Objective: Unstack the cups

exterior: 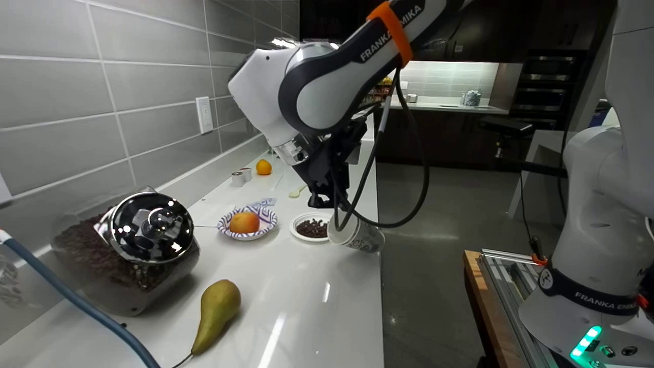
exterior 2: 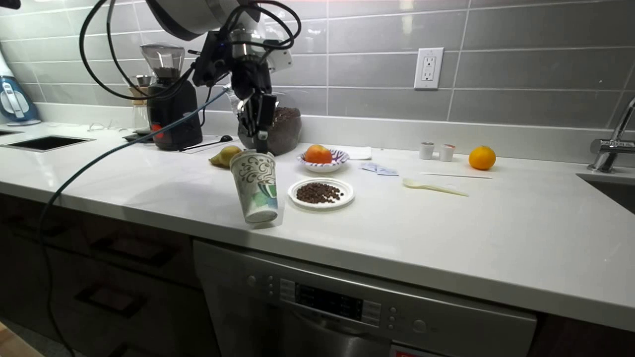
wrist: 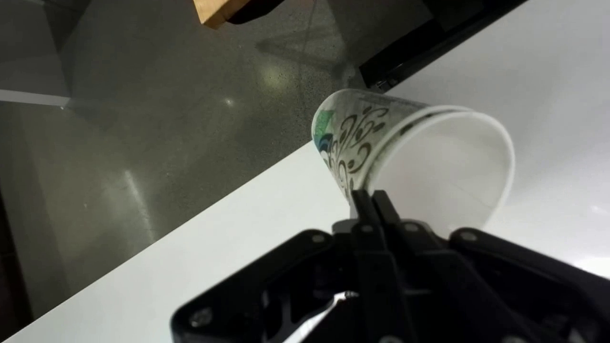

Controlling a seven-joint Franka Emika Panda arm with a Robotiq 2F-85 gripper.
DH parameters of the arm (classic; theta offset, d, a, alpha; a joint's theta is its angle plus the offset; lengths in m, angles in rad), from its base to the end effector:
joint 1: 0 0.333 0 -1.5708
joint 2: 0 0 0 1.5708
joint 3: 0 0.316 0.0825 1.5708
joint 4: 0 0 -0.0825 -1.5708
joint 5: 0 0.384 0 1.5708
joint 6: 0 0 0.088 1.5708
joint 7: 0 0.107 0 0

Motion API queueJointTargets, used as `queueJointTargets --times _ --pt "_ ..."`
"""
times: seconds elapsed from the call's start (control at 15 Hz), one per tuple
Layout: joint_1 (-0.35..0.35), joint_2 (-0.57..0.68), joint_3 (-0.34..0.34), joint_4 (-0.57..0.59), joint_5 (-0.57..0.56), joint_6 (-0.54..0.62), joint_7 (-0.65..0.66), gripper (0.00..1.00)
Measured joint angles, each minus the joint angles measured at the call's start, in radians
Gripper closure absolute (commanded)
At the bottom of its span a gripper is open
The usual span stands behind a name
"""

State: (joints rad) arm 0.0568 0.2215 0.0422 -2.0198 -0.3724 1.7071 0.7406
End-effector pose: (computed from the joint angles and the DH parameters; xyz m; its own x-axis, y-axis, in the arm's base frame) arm 0.5281 0.0177 0.3171 0.8375 -0.5107 -0.1942 -0.3371 -0.7626 0.5521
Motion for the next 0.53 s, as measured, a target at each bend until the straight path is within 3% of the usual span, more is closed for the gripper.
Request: queueJointTargets --times 0.53 --pt "0.000 0.016 -0.005 0.010 0.117 0.134 0.000 0.99"
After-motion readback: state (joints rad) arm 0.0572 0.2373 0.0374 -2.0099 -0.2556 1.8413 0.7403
